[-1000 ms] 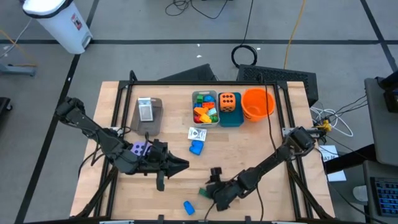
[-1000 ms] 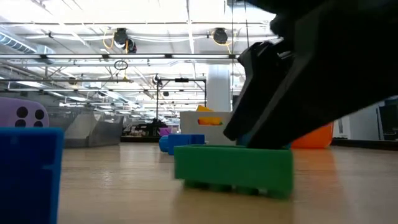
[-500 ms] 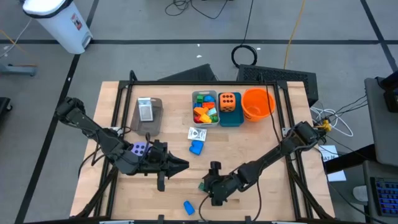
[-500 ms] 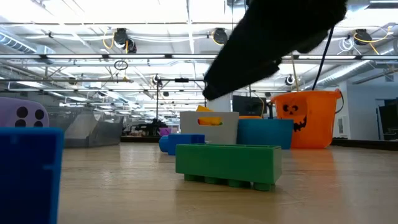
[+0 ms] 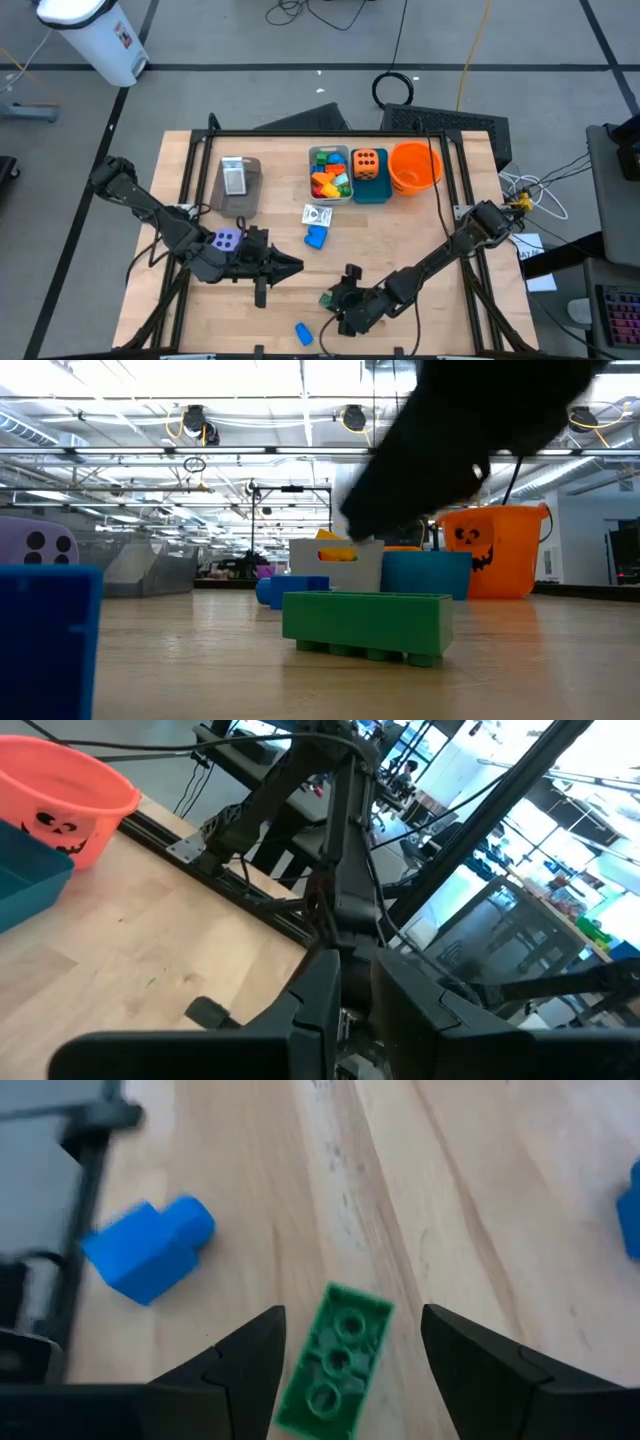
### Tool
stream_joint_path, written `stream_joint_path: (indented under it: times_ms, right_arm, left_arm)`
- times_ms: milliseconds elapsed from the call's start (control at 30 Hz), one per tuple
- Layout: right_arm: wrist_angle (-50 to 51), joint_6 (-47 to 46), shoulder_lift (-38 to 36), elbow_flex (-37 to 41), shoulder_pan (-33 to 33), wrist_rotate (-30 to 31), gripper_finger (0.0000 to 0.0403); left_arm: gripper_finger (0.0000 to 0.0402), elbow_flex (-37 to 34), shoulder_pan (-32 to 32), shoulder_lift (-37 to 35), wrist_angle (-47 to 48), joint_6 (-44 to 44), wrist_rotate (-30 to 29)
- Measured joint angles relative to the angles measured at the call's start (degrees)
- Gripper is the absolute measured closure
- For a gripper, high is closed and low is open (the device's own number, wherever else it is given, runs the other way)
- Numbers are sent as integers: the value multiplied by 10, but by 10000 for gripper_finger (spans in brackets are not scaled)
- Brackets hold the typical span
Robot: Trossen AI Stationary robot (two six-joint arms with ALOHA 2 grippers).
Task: Pick & Place Toys
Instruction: Put the dark green game piece into the gray bin
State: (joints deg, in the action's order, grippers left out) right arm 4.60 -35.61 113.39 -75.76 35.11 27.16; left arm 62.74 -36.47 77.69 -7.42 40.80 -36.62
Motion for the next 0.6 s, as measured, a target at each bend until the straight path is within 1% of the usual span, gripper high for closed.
stream_joint_path:
  times_ms: [133,300,600]
  right_arm:
    - [-1,-19,15,1,0,-2,177]
    - [-2,-17,19,0,2,-2,177]
    - [1,-39,38,0,6,-4,177]
  left_arm:
    - [337,0,0,0,0,4,0]
    - [337,0,0,0,0,6,0]
    - [337,0,0,0,0,17,0]
